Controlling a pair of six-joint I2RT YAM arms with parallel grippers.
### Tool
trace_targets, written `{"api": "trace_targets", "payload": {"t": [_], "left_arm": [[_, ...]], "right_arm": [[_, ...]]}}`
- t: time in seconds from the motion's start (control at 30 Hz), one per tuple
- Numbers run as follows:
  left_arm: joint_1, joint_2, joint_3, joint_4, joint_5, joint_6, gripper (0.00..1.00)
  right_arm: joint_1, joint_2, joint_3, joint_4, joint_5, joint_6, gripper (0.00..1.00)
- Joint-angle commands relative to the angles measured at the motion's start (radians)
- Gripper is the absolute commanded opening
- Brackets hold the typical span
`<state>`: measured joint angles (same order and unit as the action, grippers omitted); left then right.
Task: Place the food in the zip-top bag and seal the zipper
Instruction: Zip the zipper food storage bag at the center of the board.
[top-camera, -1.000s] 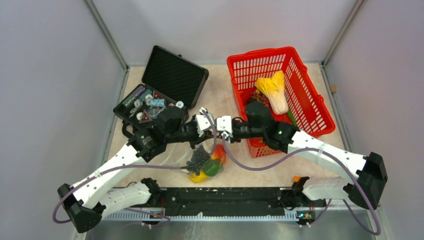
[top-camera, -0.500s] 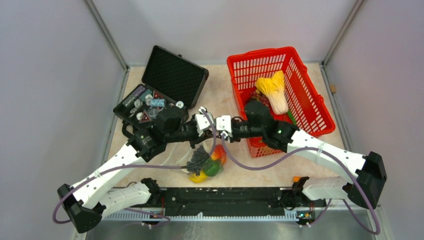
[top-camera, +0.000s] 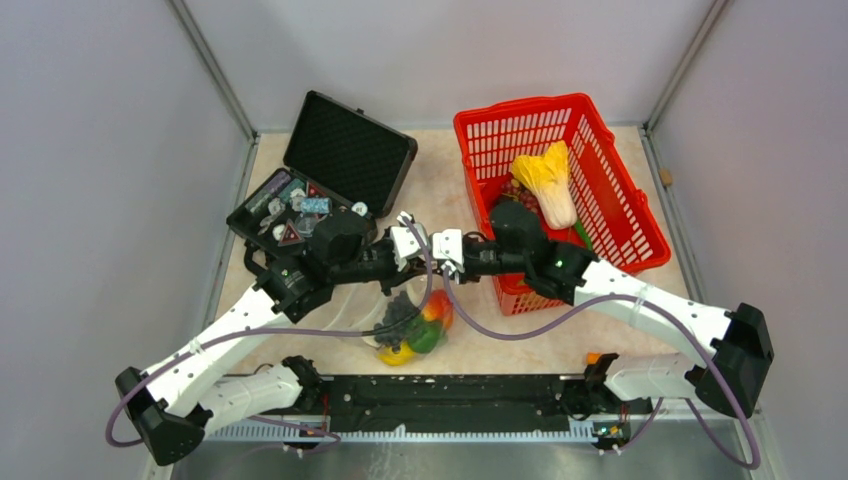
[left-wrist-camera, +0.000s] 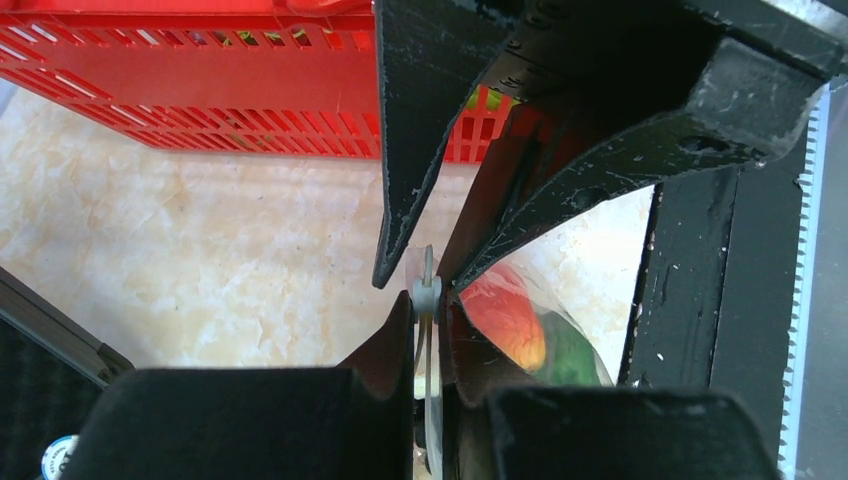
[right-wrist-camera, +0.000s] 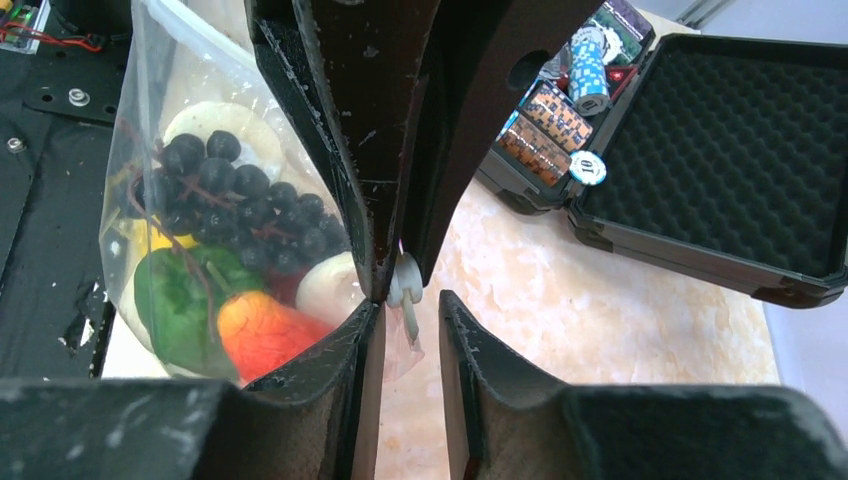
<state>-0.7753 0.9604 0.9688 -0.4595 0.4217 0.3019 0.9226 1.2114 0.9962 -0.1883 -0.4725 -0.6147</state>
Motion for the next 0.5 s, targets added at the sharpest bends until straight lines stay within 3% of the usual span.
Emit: {"api": "trace_targets", "payload": {"t": [0.0, 0.2, 0.47], "left_arm": [[-0.004, 0.007, 0.023, 0.038, 0.003, -0.006, 0.0], [-0.004, -0.016, 0.002, 0.065, -0.001, -0.01, 0.0], [-0.004, -0.017, -0.001, 0.06, 0.0, -0.009, 0.0]], "right_arm": [[0.026, -0.037, 0.004, 0.104, -0.012, 0.022, 0.24], [0.022, -0.049, -0.008, 0.1, -0.025, 0.029, 0.22], [0.014, -0.061, -0.006, 0.081, -0.046, 0.023, 0.09]]}}
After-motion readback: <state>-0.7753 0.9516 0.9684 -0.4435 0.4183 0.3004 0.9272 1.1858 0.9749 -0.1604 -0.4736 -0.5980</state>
